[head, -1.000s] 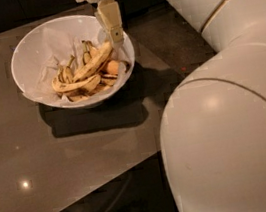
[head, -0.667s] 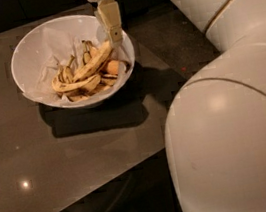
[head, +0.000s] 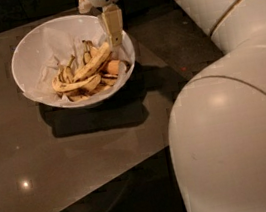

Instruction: Pick banana from white bowl

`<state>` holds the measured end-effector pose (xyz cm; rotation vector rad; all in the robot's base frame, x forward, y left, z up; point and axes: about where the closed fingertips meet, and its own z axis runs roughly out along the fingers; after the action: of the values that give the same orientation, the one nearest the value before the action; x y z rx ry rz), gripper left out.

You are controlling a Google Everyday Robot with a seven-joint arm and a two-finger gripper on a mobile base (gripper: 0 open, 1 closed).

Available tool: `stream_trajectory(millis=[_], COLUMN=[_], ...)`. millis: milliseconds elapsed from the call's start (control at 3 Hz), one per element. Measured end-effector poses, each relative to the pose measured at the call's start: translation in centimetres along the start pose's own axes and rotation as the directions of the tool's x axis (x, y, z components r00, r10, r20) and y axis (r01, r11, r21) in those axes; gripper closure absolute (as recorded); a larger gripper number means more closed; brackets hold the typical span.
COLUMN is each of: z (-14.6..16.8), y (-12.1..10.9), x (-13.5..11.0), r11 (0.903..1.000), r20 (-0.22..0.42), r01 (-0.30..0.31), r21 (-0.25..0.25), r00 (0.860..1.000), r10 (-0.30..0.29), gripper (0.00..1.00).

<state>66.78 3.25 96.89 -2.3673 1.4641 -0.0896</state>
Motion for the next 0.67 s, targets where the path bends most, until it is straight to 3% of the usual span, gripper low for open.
stream_trajectory(millis=[667], z=[0.67], y=[0.24], x=[0.21], r11=[0.9996], r20=[0.029], r01=[0.017], r21=[-0.02], r00=[0.999], r10=[-0.017], gripper=[0.29])
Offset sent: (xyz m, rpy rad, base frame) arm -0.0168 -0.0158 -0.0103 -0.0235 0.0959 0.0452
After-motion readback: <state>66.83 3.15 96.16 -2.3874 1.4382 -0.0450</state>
